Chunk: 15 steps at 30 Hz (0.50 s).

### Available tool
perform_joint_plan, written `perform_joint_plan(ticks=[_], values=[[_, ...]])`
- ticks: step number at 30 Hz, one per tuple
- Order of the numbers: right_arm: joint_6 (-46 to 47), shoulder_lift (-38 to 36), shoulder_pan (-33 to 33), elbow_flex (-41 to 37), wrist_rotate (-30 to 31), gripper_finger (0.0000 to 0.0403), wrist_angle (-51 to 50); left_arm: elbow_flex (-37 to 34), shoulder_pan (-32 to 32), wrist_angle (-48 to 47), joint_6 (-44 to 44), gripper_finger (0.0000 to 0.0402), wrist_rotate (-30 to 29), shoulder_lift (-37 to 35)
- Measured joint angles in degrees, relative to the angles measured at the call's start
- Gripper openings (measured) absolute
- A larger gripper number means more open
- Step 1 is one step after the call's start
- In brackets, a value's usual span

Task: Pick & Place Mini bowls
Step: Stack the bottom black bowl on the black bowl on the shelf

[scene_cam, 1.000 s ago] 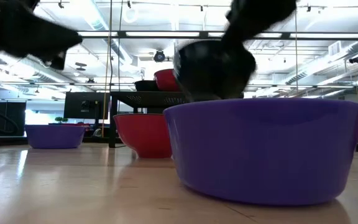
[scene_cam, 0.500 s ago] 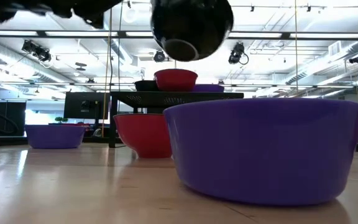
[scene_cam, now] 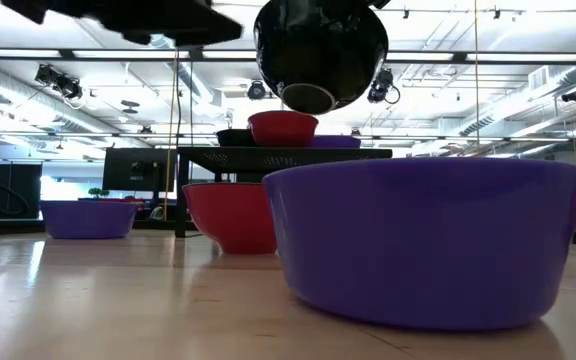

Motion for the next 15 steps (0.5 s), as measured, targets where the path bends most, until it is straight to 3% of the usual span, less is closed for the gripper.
perform_joint_plan(ticks=[9, 15], values=[[-0.1, 0.0, -1.2, -3.2, -1.4, 0.0007, 1.7, 5.4, 0.3, -0.7, 4.5, 0.0208, 0.0, 3.2], [-1.7, 0.0, -1.5, -5.7, -3.5, 0.0007, 7.0, 6.0, 2.5, -2.9, 4.9, 0.0201, 4.0, 5.5]])
